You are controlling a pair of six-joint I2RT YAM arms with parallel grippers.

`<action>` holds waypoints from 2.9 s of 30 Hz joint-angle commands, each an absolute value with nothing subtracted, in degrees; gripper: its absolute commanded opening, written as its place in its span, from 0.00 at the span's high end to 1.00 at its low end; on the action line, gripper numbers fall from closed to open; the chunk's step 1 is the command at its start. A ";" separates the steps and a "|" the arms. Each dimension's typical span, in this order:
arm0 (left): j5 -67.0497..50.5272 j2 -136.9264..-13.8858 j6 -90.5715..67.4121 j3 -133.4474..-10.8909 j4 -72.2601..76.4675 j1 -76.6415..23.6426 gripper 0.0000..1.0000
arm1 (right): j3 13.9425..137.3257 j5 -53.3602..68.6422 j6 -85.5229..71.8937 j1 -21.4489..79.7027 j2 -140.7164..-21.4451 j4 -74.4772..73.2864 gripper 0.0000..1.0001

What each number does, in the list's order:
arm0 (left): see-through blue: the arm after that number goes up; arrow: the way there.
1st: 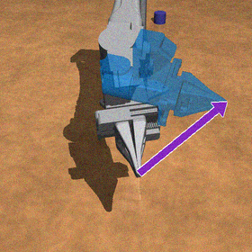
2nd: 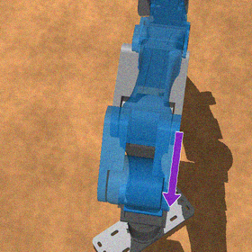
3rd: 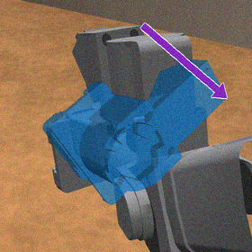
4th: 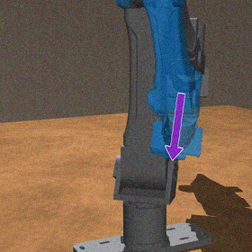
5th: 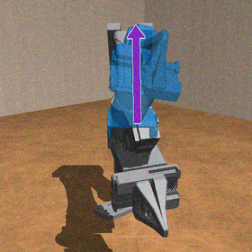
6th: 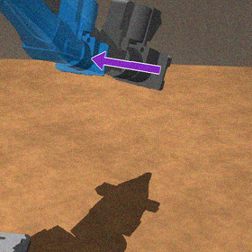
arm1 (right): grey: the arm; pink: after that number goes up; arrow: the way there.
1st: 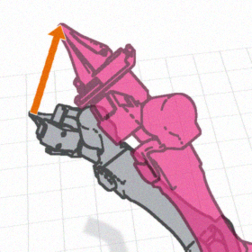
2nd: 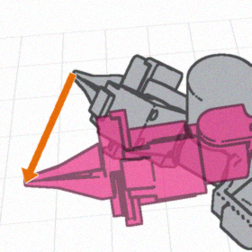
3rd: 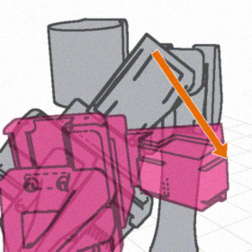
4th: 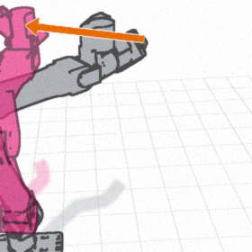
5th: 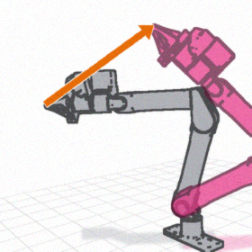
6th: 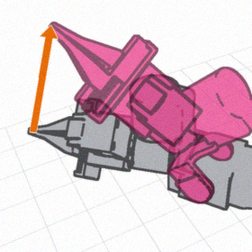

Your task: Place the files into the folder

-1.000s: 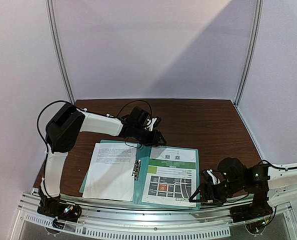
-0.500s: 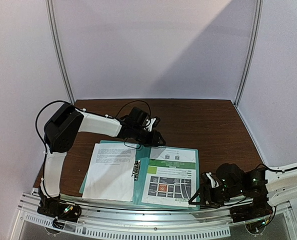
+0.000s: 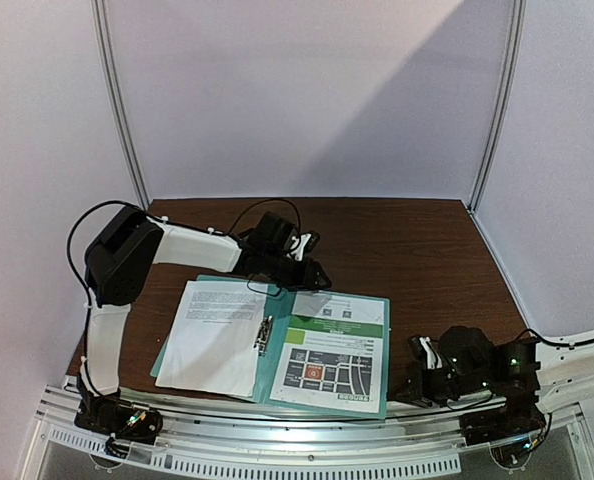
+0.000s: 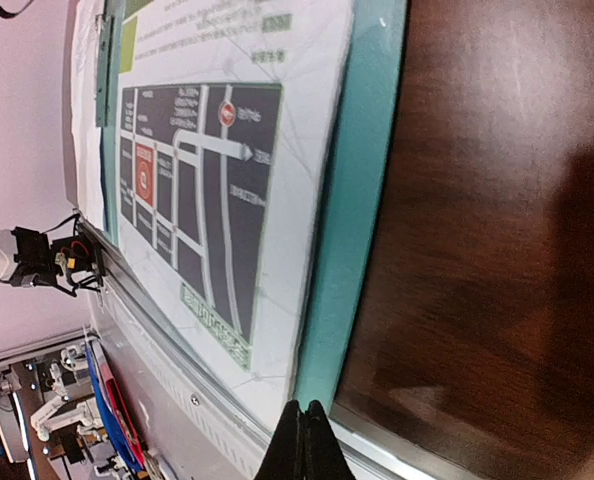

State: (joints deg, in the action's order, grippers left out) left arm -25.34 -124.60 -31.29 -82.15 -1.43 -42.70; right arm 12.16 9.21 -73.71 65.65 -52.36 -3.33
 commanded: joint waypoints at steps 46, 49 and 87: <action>-16.46 -118.49 -26.06 -74.88 -9.44 -39.90 0.58 | 0.62 12.65 -78.55 70.25 -62.48 30.30 0.40; -16.75 -118.56 -26.32 -74.00 -8.68 -39.90 0.58 | 0.62 11.23 -77.19 70.30 -61.79 30.85 0.42; -17.94 -114.32 -26.40 -80.95 -14.11 -38.33 0.53 | 24.09 -1.39 -65.29 60.28 -56.68 -19.29 1.00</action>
State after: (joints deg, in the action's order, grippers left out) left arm -18.59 -117.62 -27.14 -77.19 -9.43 -39.86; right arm 19.25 3.01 -71.42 64.82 -58.24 -2.15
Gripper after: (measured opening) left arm 0.459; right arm 0.007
